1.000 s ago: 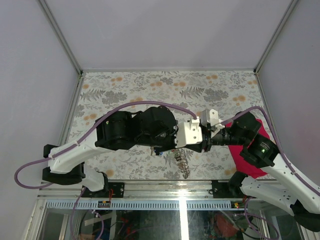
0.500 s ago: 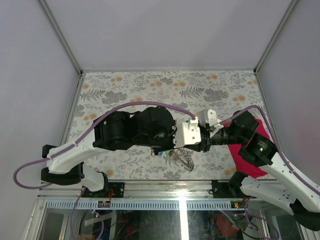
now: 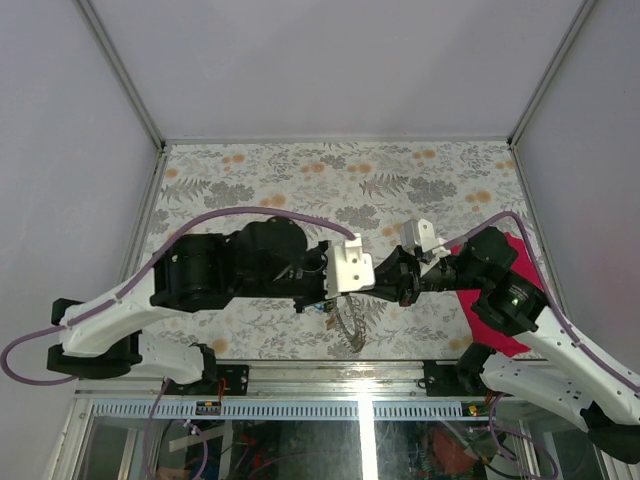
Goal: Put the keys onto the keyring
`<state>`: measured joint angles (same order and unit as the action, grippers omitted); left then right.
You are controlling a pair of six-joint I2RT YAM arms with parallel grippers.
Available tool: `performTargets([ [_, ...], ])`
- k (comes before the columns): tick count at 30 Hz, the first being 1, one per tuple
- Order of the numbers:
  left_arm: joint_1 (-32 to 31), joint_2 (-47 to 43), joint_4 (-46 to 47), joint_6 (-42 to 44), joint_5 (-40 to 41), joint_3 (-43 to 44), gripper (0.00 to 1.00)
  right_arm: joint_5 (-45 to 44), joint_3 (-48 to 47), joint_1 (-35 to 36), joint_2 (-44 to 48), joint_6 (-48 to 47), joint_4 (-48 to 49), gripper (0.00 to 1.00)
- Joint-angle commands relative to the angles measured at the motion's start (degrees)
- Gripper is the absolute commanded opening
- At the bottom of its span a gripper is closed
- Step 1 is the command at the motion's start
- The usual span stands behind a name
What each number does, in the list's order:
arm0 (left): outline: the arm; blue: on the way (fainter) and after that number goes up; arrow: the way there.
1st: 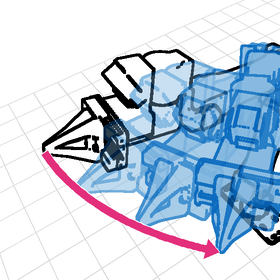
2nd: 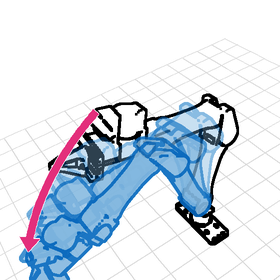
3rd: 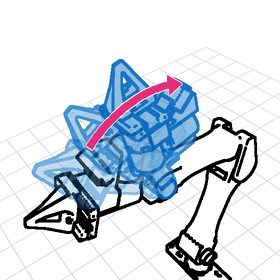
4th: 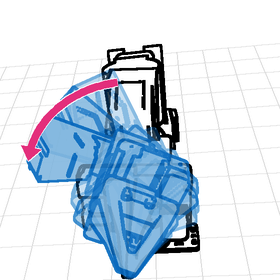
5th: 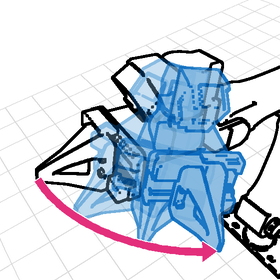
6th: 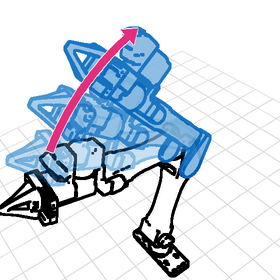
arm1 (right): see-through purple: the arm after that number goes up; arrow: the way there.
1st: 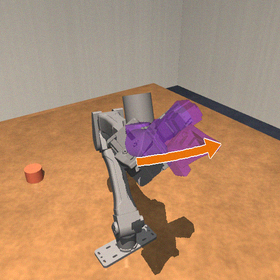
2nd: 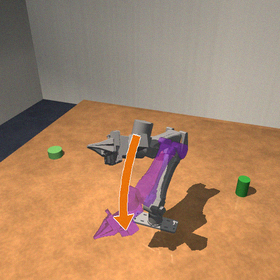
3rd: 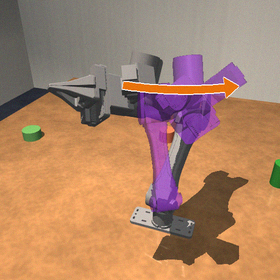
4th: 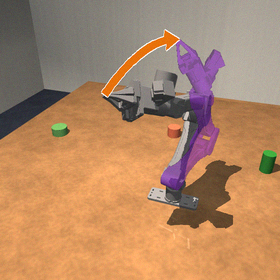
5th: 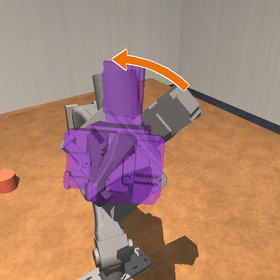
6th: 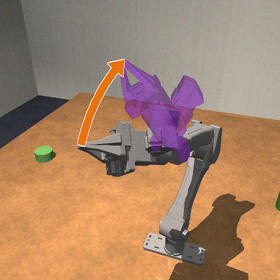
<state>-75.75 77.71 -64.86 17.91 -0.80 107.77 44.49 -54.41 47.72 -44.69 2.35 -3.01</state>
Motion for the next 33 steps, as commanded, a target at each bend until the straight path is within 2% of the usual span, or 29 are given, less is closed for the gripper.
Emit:
performTargets([
  [1, -0.4, -7.9, 17.0, -0.6, -1.9, -6.5, 0.21, -1.4, 2.4, 0.1, 2.1, 7.2, 14.5, 0.00],
  [5, -0.4, -16.3, 29.9, -2.9, -0.3, -17.1, 0.25, -1.8, 5.0, 0.1, 2.9, 12.6, 24.1, 0.00],
  [10, -0.4, -27.4, 51.7, -6.5, 2.0, -33.2, 0.29, -5.0, 9.0, 0.1, 3.6, 20.3, 40.0, 0.00],
  [15, -0.4, -31.9, 63.8, -9.5, 1.7, -41.5, 0.33, -7.5, 11.8, 0.1, 2.3, 27.6, 53.9, 0.00],
  [19, -0.5, -32.0, 67.3, -11.2, 0.2, -43.6, 0.33, -6.6, 11.7, 0.1, 0.4, 31.1, 60.6, 0.00],
  [24, -0.4, -31.2, 68.3, -11.8, -1.0, -43.8, 0.33, -5.1, 10.8, 0.1, -1.5, 33.2, 64.1, 0.00],
  [33, -0.4, -29.2, 67.7, -11.7, -2.0, -43.2, 0.30, -4.7, 10.6, 0.1, -1.3, 33.6, 64.4, 0.00],
])
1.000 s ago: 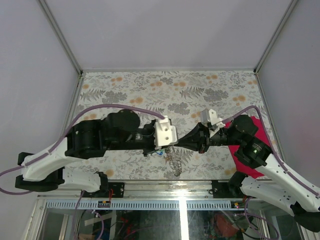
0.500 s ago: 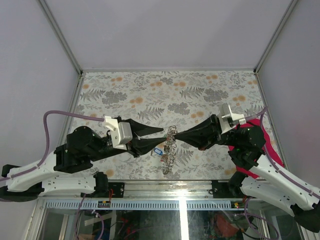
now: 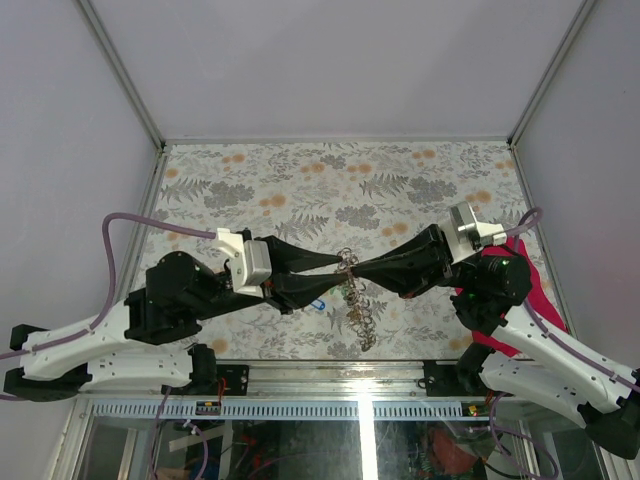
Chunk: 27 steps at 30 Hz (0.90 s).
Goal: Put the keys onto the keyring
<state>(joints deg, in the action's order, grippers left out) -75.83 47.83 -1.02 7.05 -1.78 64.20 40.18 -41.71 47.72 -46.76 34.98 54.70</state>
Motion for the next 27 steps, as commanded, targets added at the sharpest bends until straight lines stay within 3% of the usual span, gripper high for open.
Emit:
performTargets([
  [1, -0.4, 0.8, 3.9, -0.8, -0.9, 0.3, 0.30, -0.3, -2.0, 0.1, 0.9, 0.9, 6.7, 0.00],
  [7, -0.3, 1.5, 4.7, -1.3, -0.5, 0.0, 0.27, 0.4, -2.4, 0.1, 1.1, 0.8, 6.3, 0.00],
  [14, -0.3, 4.1, 2.0, -1.2, -2.2, 2.9, 0.00, 0.7, -2.5, 0.1, 1.3, 0.1, 5.4, 0.00],
  [19, -0.3, 4.5, -1.4, -0.9, -1.7, 4.4, 0.00, 0.6, -2.4, 0.1, 2.6, -1.8, 2.1, 0.00],
  [22, -0.3, 5.3, -7.3, -0.2, -0.9, 7.5, 0.00, 1.1, -3.8, 0.1, 4.5, -6.8, -5.5, 0.05],
  [27, -0.4, 10.1, -26.7, 2.4, 0.6, 19.2, 0.00, 1.1, -10.9, 0.1, 8.1, -23.1, -35.0, 0.27],
])
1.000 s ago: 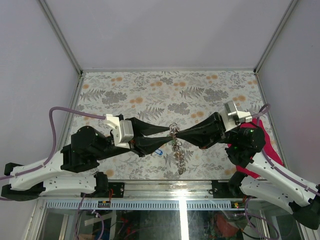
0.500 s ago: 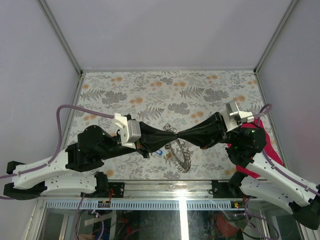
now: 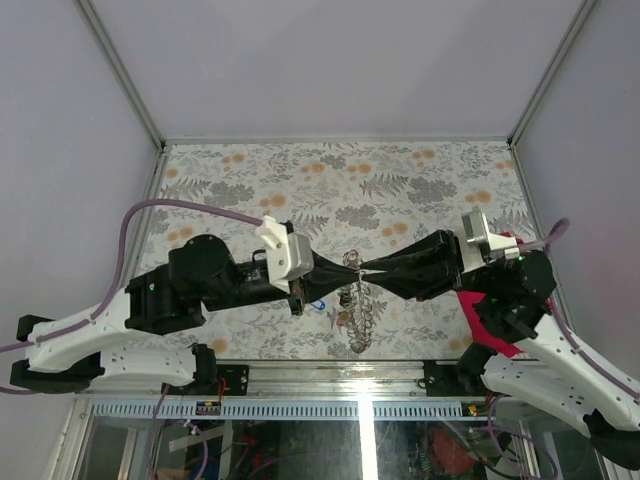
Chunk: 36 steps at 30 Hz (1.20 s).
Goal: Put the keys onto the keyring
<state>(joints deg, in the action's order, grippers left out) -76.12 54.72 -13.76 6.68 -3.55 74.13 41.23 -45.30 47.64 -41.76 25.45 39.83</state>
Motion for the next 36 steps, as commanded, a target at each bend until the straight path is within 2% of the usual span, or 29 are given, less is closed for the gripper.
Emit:
performTargets([
  [1, -0.1, 4.9, -18.7, 3.3, 3.1, 12.4, 0.00, -0.6, -8.3, 0.1, 3.5, -16.0, -24.4, 0.30],
  [6, -0.1, 18.6, -42.0, 5.8, 4.0, 31.1, 0.00, -1.0, -10.5, 0.2, 3.0, -23.2, -36.7, 0.38],
  [12, -0.1, 30.4, -61.2, 7.3, 6.7, 47.0, 0.00, 0.5, -10.0, 0.2, 1.6, -26.0, -41.7, 0.38],
  [20, -0.5, 30.5, -61.9, 7.8, 6.3, 47.6, 0.00, 1.9, -9.0, 0.2, 0.5, -27.2, -43.3, 0.38],
  [36, -0.8, 31.0, -61.6, 9.0, 4.3, 48.1, 0.00, 5.5, -9.6, 0.2, -3.5, -27.3, -40.4, 0.37],
])
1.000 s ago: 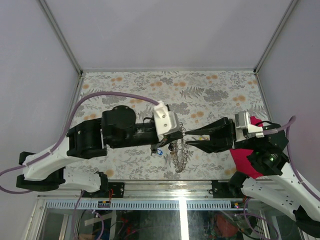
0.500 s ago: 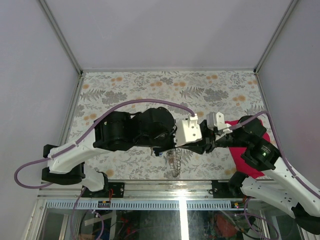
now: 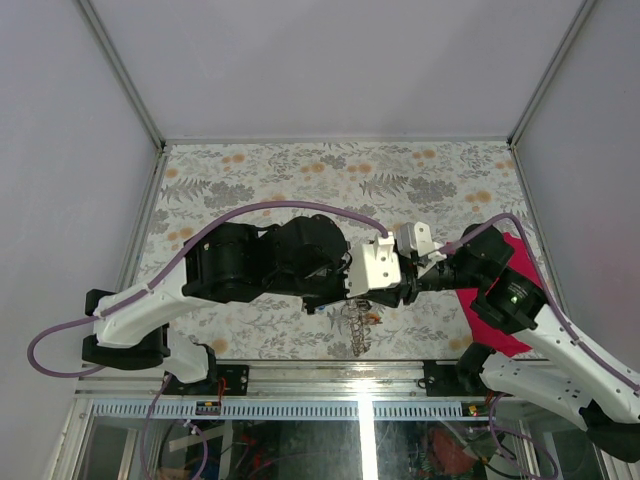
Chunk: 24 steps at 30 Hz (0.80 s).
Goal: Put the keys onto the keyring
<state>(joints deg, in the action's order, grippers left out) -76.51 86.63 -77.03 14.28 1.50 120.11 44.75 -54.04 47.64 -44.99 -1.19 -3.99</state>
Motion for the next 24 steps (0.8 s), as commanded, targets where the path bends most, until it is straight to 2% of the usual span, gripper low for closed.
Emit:
performTargets([
  [1, -0.4, -0.9, 1.7, 1.4, -0.8, 2.2, 0.00, 2.2, -0.8, 0.2, -0.4, -0.4, 3.8, 0.37],
  [5, -0.4, -0.9, 1.7, 1.6, -0.8, 2.0, 0.00, 3.1, -0.9, 0.1, -0.8, 0.4, 5.0, 0.26],
  [9, -0.4, -1.1, 2.0, 1.7, -0.6, 2.0, 0.00, 3.8, -1.0, 0.2, -0.8, 1.0, 6.2, 0.00],
  [12, -0.4, -2.1, 3.2, 1.9, -0.2, 1.3, 0.02, 2.7, -0.3, 0.1, 0.1, 1.9, 7.8, 0.00],
  [15, -0.4, -5.5, 7.8, 2.0, -0.4, -2.5, 0.21, 1.3, 1.0, 0.2, 1.6, 4.2, 11.9, 0.00],
  [17, -0.3, -8.9, 14.7, 1.8, 0.0, -6.9, 0.32, 0.4, 1.8, 0.2, 2.2, 6.1, 15.5, 0.00],
  [18, -0.4, -11.0, 18.2, 1.8, 0.0, -9.5, 0.35, 0.1, 2.1, 0.2, 2.3, 7.0, 17.4, 0.00],
  [24, -0.3, -24.0, 42.3, -0.5, -0.1, -26.4, 0.41, -1.7, 4.8, 0.1, 2.0, 14.3, 32.1, 0.00],
])
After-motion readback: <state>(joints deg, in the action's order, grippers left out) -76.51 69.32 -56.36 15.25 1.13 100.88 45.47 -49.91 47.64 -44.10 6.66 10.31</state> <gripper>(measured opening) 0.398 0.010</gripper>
